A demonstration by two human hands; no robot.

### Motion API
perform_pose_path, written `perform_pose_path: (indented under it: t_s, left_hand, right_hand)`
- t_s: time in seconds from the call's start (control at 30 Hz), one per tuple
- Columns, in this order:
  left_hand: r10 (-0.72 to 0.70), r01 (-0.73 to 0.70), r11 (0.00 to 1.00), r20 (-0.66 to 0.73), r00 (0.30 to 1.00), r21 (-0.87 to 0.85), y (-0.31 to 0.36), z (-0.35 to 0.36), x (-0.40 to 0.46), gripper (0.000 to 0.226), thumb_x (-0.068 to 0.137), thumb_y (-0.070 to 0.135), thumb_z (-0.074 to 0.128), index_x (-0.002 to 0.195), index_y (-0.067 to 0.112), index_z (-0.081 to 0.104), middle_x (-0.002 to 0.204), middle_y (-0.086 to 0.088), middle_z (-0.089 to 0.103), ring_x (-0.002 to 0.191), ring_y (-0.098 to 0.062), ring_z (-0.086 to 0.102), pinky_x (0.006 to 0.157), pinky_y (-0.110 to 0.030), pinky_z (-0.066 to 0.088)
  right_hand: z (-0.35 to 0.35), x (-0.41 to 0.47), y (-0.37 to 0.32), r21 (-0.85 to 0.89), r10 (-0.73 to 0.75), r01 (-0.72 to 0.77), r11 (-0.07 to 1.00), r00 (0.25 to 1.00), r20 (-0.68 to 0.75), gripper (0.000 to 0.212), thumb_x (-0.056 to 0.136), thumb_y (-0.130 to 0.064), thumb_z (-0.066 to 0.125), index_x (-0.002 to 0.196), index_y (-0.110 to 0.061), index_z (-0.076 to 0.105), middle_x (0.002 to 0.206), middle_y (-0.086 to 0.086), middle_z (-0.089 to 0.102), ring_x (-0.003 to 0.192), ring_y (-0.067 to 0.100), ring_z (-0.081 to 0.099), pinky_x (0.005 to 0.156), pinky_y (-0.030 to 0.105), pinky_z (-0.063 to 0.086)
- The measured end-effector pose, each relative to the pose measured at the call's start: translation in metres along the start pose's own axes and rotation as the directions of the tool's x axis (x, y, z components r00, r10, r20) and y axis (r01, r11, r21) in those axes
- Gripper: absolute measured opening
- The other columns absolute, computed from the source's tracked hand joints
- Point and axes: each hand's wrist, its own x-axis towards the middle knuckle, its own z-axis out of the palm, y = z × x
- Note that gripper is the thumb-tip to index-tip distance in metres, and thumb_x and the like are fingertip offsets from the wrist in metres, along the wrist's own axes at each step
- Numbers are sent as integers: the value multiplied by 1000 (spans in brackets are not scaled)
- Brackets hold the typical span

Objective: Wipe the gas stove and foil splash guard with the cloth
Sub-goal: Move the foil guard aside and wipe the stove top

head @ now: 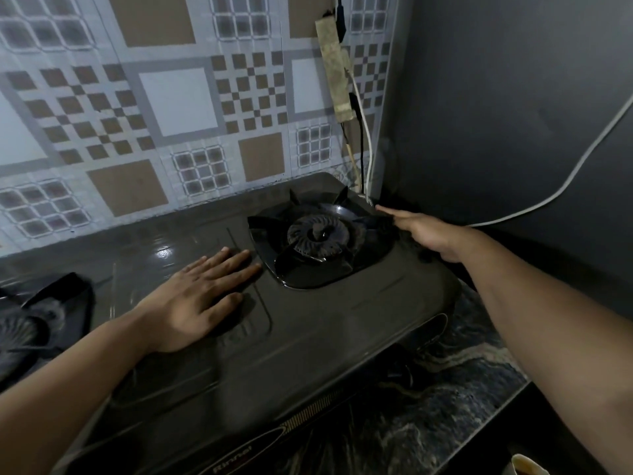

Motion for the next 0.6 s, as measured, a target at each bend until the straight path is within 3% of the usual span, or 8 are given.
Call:
perform_pose_path:
  t_s: [0.07, 0.2, 0.33, 0.47, 0.6]
  left_hand:
    - [1, -1, 1000, -3, 1000, 5, 1, -1, 0, 55, 94, 65, 3, 148, 59, -6, 162, 24, -12, 148, 0, -19, 125, -39, -1]
    - [5, -5, 1000, -2, 1000, 13, 2, -2, 0, 55, 95, 63, 3, 149, 57, -6, 162, 23, -12, 149, -1, -18, 125, -40, -1]
    - [-9, 10, 1000, -8, 1000, 11, 4, -3, 0, 55, 95, 63, 3, 149, 58, -6, 162, 24, -13, 148, -1, -18, 124, -37, -1]
    - [-19, 19, 1000, -18, 1000, 20, 6, -2, 0, 55, 94, 65, 2, 148, 59, -8, 161, 26, -14, 148, -1, -19, 122, -34, -3]
    - [-23, 24, 999, -44, 999, 22, 5, 1, 0, 55, 96, 63, 6, 150, 57, -4, 162, 25, -11, 150, -3, -16, 121, -34, -2]
  right_hand:
    - [0, 9, -1, 20, -3, 3, 1000, 1000, 3, 42, 107, -27, 33, 145, -41, 42, 152, 0, 43, 126, 16, 47, 84, 20, 45]
    - [-1, 26, -9, -9, -21, 21, 1000, 1000, 10, 42, 107, -38, 28, 149, -44, 34, 160, -6, 26, 147, 19, 24, 103, 27, 31]
    - [2, 45, -14, 31, -35, 34, 999, 998, 48, 45, 105, -43, 31, 151, -43, 29, 159, -7, 27, 145, 18, 27, 97, 26, 33]
    - [5, 80, -24, -74, -100, 104, 992, 993, 61, 48, 104, -47, 33, 151, -46, 25, 163, -7, 18, 150, 19, 15, 115, 33, 18]
    - [7, 112, -30, -144, -125, 133, 981, 990, 66, 47, 104, -50, 29, 150, -50, 22, 163, -9, 18, 150, 19, 15, 118, 35, 16]
